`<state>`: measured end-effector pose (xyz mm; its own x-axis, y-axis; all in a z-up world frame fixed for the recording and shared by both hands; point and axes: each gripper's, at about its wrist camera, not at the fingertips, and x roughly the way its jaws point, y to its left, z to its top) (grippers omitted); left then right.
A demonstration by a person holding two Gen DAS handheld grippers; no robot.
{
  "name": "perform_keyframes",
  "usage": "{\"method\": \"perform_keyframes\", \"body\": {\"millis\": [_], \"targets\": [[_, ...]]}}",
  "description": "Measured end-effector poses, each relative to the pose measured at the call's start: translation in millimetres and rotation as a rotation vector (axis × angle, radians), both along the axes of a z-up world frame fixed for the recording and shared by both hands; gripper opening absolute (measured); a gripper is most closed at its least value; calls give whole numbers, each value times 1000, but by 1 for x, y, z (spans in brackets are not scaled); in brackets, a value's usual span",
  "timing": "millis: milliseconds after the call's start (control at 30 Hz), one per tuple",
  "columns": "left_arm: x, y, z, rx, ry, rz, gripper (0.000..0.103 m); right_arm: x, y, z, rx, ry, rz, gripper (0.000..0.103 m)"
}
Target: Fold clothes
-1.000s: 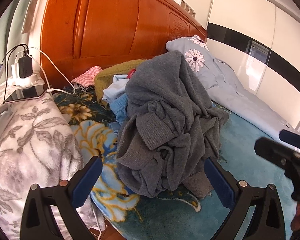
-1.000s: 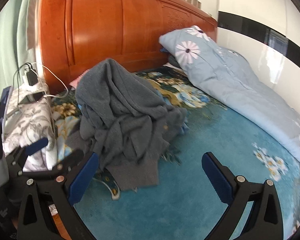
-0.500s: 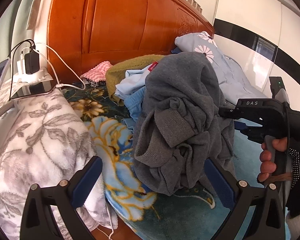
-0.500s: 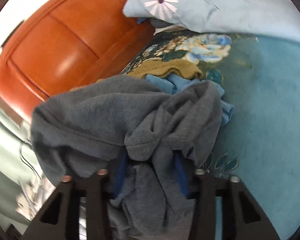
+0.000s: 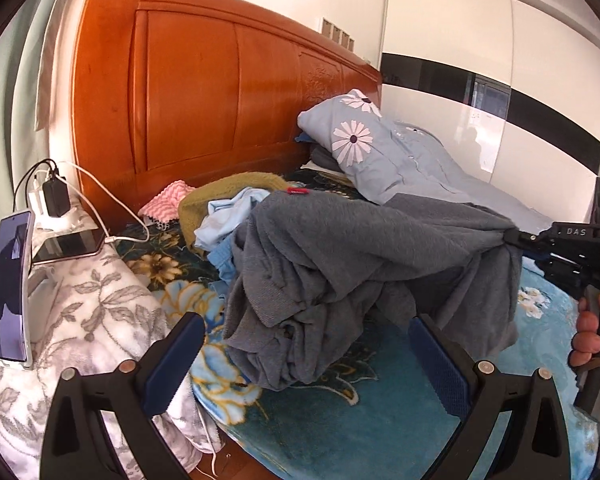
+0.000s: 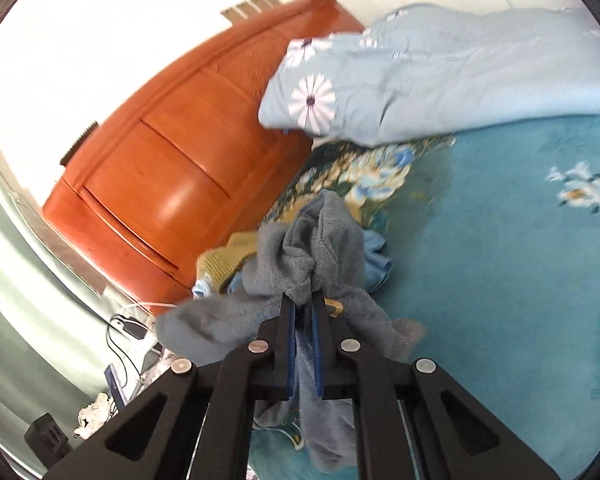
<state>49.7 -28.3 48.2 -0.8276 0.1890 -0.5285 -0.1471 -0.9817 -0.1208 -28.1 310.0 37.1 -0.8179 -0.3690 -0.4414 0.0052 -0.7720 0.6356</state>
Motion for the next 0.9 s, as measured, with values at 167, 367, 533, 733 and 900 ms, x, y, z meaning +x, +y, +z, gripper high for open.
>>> {"method": "perform_keyframes", "body": {"millis": [167, 367, 533, 733, 900], "targets": [[7, 49, -4, 16, -50, -125, 103, 79, 65, 24, 56, 69, -95, 7], [20, 131, -12, -21, -62, -276, 103, 195, 179, 38, 102, 126, -318, 1], [27, 188, -22, -40, -94, -378, 103, 315, 272, 61, 167, 172, -612, 0], [24, 217, -36, -105, -127, -393, 103, 363, 301, 20, 179, 25, -674, 0], [19, 191, -40, -161, -119, -295, 103, 316, 269, -32, 175, -87, -526, 2]]}}
